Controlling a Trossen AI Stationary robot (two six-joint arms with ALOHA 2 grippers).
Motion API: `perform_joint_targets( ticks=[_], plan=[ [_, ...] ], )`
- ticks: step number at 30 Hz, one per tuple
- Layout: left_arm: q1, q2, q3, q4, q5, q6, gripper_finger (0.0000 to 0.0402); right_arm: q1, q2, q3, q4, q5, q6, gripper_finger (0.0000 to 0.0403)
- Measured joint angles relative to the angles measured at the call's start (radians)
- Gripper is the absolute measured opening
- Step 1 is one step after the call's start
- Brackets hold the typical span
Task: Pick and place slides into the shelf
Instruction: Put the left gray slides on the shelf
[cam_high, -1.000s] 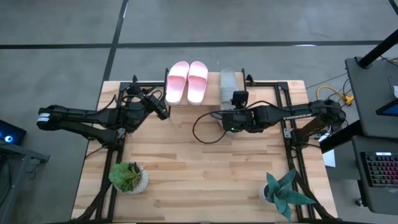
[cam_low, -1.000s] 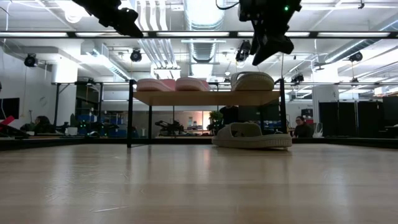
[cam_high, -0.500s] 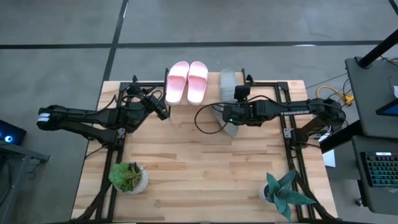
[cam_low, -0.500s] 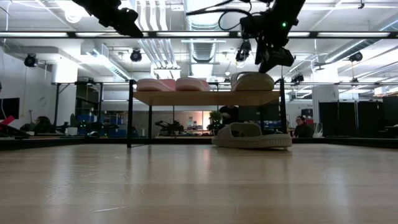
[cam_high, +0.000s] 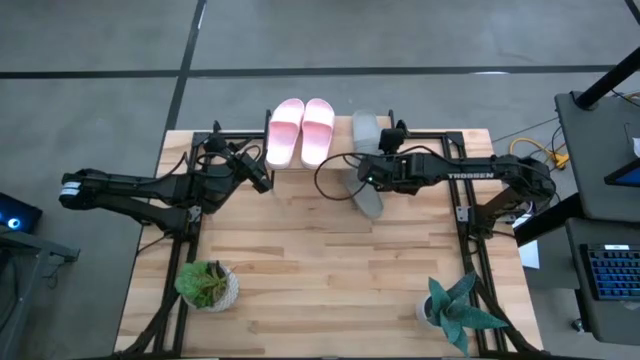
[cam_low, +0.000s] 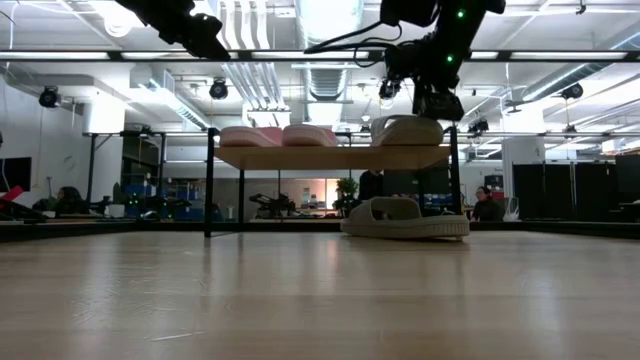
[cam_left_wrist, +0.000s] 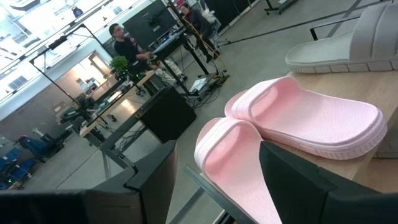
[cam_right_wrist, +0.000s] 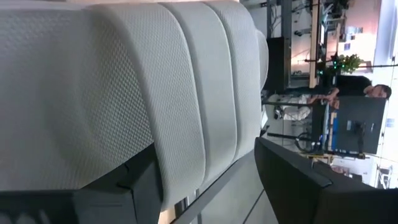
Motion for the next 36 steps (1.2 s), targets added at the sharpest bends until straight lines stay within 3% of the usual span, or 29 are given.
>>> perform_joint_targets(
  ticks=[8, 20, 25, 36],
  plan=[
    [0.001, 0.0, 0.0, 0.0, 0.0, 0.0, 0.0212, -0.007, 0.0, -0.03, 0.037, -0.007, -0.008, 0.0188],
    [0.0, 0.0, 0.0, 0.0, 0.0, 0.0, 0.0212, -0.004, 0.0, -0.021, 0.036, 0.048, 0.051, 0.0018],
    [0.0, 0.0, 0.0, 0.0, 0.0, 0.0, 0.0212, 0.008, 0.001, 0.004, 0.029, 0.144, 0.129, 0.0014],
    [0.0, 0.0, 0.0, -0.012, 0.0, 0.0, 0.0212, 0.024, 0.001, 0.023, -0.034, 0.21, 0.27, 0.0013]
  ],
)
